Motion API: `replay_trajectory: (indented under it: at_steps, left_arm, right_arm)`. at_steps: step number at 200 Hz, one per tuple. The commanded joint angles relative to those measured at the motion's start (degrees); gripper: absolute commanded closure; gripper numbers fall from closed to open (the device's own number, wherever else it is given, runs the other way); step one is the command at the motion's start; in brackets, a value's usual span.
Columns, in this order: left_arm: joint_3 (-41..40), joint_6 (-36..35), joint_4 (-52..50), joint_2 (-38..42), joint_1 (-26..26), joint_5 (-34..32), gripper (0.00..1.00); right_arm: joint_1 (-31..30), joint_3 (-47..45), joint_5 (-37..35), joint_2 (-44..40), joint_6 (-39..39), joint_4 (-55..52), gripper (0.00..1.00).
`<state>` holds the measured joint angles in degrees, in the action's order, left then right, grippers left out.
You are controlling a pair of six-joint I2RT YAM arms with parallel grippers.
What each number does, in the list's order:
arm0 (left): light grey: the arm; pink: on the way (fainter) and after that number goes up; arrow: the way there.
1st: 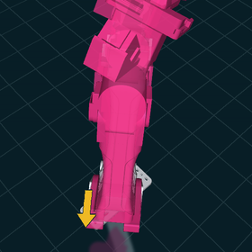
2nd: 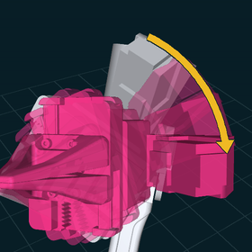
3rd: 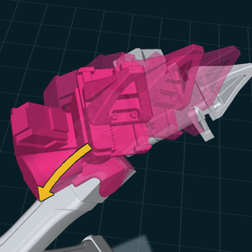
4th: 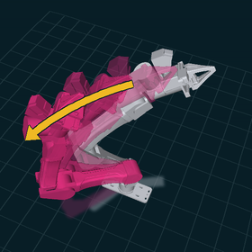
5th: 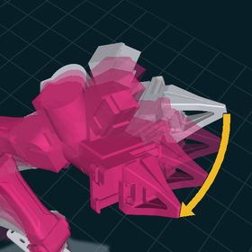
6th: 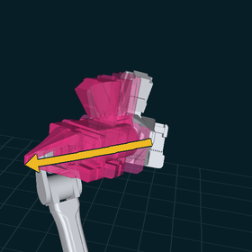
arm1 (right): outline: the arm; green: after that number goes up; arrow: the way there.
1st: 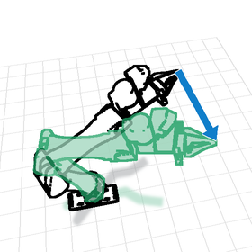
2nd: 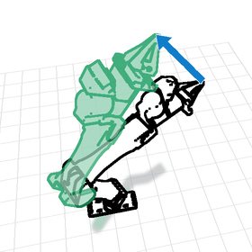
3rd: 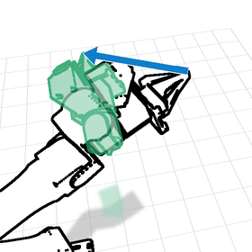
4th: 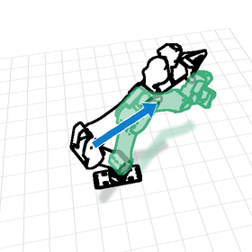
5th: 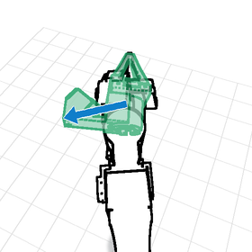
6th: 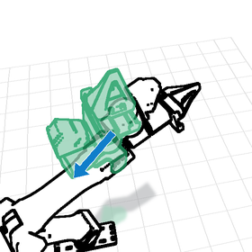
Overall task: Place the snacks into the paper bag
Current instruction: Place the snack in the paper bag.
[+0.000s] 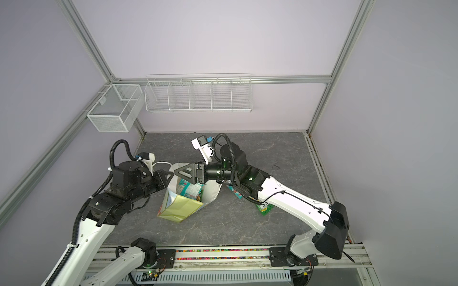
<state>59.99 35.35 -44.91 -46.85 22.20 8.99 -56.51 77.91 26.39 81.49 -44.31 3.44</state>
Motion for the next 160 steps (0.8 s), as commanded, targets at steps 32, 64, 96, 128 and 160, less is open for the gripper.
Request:
replay_trajectory:
  at_steps: [32, 64, 96, 128, 160]
  left_arm:
    - [0.22, 0.05, 2.28, 0.79, 0.14, 0.06, 1.0]
    - [0.57, 0.02, 2.29, 0.57, 0.13, 0.22, 1.0]
    - [0.75, 0.07, 2.36, 0.46, 0.15, 0.15, 1.0]
    - [0.88, 0.12, 2.37, 0.28, 0.13, 0.22, 1.0]
    - [1.04, 0.07, 2.19, 0.23, 0.19, 0.06, 1.0]
  right_arm:
    - [0.36, -0.63, -8.14, -6.93, 6.72, -10.88, 0.31]
    - [0.95, -2.02, -12.37, -9.68, 8.14, -15.3, 0.25]
    - [1.98, -3.87, -15.94, -12.18, 8.64, -18.9, 0.19]
    - [3.18, -5.68, -19.26, -14.53, 9.0, -22.57, 0.18]
    - [4.26, -7.52, -22.04, -16.8, 9.36, -25.68, 0.16]
